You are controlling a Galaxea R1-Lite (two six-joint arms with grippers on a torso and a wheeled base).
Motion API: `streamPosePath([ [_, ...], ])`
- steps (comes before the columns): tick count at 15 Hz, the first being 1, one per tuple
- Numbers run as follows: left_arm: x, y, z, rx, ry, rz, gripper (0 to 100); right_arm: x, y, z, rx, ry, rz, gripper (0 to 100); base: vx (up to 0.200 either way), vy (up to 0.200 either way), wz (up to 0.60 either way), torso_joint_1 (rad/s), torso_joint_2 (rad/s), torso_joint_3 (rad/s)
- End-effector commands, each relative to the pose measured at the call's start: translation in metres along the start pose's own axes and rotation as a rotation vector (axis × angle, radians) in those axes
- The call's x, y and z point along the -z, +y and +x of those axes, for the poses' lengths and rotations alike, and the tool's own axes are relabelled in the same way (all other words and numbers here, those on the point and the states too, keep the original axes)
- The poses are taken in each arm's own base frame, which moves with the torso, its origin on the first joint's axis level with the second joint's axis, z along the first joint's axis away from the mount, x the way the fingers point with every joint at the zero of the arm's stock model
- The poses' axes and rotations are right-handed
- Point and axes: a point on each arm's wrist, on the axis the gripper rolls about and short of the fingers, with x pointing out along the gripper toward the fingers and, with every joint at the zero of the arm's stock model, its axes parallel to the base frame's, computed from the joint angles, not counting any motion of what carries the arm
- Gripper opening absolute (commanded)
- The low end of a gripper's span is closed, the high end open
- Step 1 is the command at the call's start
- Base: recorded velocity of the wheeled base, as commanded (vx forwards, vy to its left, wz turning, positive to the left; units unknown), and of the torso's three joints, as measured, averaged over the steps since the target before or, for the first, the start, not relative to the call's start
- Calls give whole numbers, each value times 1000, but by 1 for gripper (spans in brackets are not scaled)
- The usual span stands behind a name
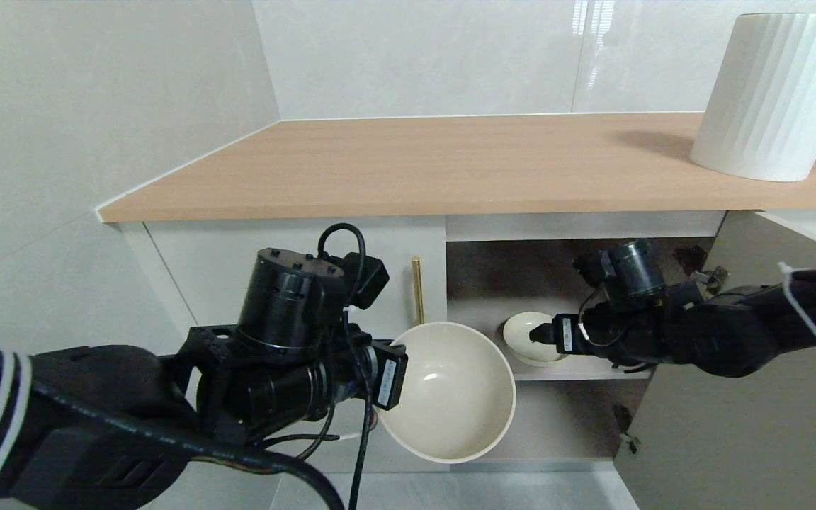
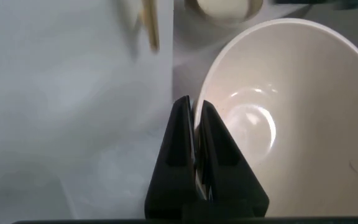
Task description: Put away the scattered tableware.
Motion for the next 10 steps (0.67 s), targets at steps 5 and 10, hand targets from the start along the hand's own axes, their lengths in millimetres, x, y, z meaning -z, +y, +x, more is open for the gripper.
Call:
streamPosePath([
  [5, 24, -14, 66, -57, 117, 47, 0, -8, 26, -77, -130, -37, -58, 100, 0, 0, 0, 0, 0, 0],
  [10, 24, -22, 77, -89, 71, 34, 0, 20, 48, -56, -143, 93, -130, 100, 0, 0, 0, 0, 0, 0],
])
